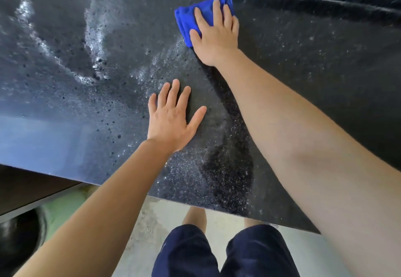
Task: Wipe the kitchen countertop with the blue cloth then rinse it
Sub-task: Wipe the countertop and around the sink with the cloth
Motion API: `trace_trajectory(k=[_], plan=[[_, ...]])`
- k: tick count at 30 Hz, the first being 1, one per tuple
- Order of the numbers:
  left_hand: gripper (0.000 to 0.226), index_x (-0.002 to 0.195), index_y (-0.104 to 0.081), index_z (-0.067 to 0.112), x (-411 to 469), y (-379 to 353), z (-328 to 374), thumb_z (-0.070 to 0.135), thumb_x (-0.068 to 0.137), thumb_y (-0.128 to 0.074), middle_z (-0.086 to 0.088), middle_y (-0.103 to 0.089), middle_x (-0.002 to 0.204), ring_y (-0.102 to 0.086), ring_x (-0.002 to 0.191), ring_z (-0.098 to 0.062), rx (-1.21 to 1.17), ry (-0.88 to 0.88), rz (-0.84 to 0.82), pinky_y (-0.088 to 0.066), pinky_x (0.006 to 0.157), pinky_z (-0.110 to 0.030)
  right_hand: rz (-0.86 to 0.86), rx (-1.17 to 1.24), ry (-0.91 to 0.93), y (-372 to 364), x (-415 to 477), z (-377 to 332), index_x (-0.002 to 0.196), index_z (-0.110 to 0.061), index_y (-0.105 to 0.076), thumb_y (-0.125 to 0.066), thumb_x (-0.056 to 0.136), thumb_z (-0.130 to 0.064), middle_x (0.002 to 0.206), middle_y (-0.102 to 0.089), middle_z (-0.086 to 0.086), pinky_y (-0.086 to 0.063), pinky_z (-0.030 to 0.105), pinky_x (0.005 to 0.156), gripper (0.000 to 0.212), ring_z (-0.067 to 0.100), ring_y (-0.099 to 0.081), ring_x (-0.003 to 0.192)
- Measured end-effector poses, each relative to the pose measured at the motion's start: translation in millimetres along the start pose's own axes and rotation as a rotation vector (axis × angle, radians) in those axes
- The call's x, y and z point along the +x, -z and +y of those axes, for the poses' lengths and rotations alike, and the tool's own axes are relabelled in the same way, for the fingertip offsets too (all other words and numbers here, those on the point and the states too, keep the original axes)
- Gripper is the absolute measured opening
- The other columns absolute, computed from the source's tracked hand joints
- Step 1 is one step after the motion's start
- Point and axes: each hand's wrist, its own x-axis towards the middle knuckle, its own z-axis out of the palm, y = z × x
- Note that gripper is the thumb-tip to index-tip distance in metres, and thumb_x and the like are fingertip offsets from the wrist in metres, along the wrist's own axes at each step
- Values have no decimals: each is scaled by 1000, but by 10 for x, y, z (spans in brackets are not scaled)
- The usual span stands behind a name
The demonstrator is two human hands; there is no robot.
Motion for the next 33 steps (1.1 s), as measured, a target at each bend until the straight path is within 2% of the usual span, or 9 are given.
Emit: trace_trajectory(k=[3,6,9,12,17,19,25,29,33], plan=[[67,134,-56,19,107,82,-126,65,98,-24,-7,-47,146,-40,135,-30,-13,-84,135,-24,112,-49,36,14,55,-66,-287,171,159,-33,-13,-21,104,-51,167,4,11,0,47,124,58,31,3,154],[65,122,-64,15,357,184,-304,64,98,-28,-8,-55,130,-49,121,-31,-25,-129,234,-29,107,-48,75,6,36,-156,-734,674,158,-34,-17,-23,104,-53,167,0,9,-2,46,123,58,28,0,154],[68,139,-51,15,721,324,-512,63,98,-26,-16,-37,152,-34,139,-35,23,-112,213,-24,113,-53,97,21,-152,-104,-984,1219,158,-36,-16,-24,103,-55,167,1,8,-2,46,124,58,28,-1,154],[78,154,-29,22,1061,432,-736,71,95,-14,-11,-9,165,-7,151,-30,14,-13,69,-8,120,-55,95,32,-354,63,-920,1552,158,-36,-13,-23,103,-56,167,4,8,-2,47,123,60,29,2,153],[81,157,-15,28,1168,364,-871,76,92,-13,-5,-1,166,3,152,-27,-11,18,-9,-1,121,-57,198,116,-707,41,-274,1085,159,-32,-8,-20,103,-52,167,6,12,2,51,122,61,33,5,153],[80,157,-13,29,1169,381,-883,75,92,-15,-4,1,166,5,152,-27,-17,9,-28,1,121,-56,213,107,-669,38,33,654,159,-30,-10,-20,102,-51,167,4,13,1,53,122,61,34,4,153],[72,157,-14,30,1188,351,-941,66,96,-25,-3,2,167,5,152,-24,-28,1,-10,1,121,-55,108,58,-220,-6,679,-794,159,-28,-15,-24,102,-48,166,1,16,0,55,121,60,38,2,152],[70,158,-12,32,1187,351,-953,63,97,-28,-2,3,167,7,152,-23,-34,-1,-24,3,121,-54,39,49,-82,43,642,-547,159,-31,-11,-20,103,-54,167,5,10,0,50,123,61,31,5,153],[73,158,-8,32,1183,377,-959,65,96,-28,-1,7,166,9,152,-23,-13,-8,-51,3,121,-55,105,-22,-185,106,344,226,158,-31,-18,-21,100,-57,167,-3,10,-7,51,123,63,30,-4,153]])
